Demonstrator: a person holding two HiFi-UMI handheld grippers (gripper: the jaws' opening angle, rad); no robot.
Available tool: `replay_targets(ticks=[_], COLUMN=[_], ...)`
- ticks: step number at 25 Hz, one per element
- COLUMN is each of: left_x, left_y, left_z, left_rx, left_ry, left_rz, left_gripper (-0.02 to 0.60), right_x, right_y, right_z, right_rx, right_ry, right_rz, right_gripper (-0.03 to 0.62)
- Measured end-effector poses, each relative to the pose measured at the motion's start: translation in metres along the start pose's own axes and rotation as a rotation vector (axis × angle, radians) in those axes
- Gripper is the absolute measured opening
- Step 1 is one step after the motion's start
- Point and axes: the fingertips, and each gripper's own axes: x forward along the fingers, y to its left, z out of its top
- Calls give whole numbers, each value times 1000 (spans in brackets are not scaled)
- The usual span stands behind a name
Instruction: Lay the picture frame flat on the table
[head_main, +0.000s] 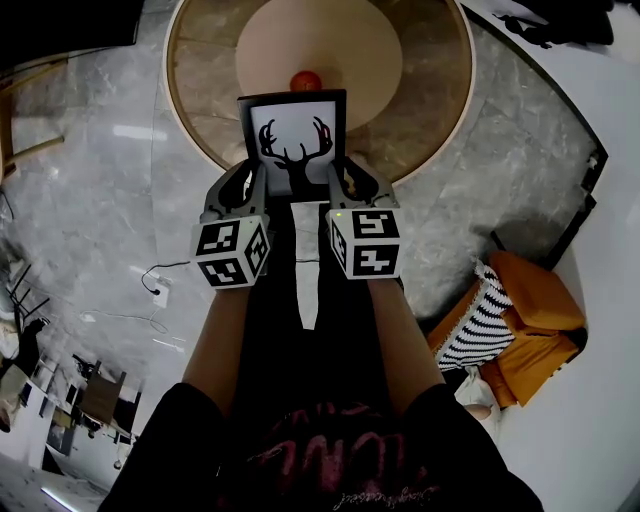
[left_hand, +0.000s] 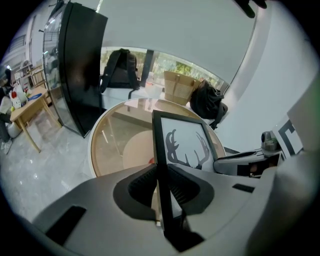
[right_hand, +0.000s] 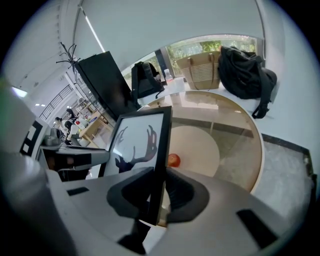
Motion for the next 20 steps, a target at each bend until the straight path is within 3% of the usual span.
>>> replay_targets(ticks=[20], left_x=[57], left_y=[16], left_z=[-50], left_rx=[-16], left_ry=[105], left_rz=[3], left_gripper=[71], right_x=[53], right_y=[-20], right_z=[-46], right_rx=[47], right_ry=[107], right_rz=[-9], right_gripper=[83])
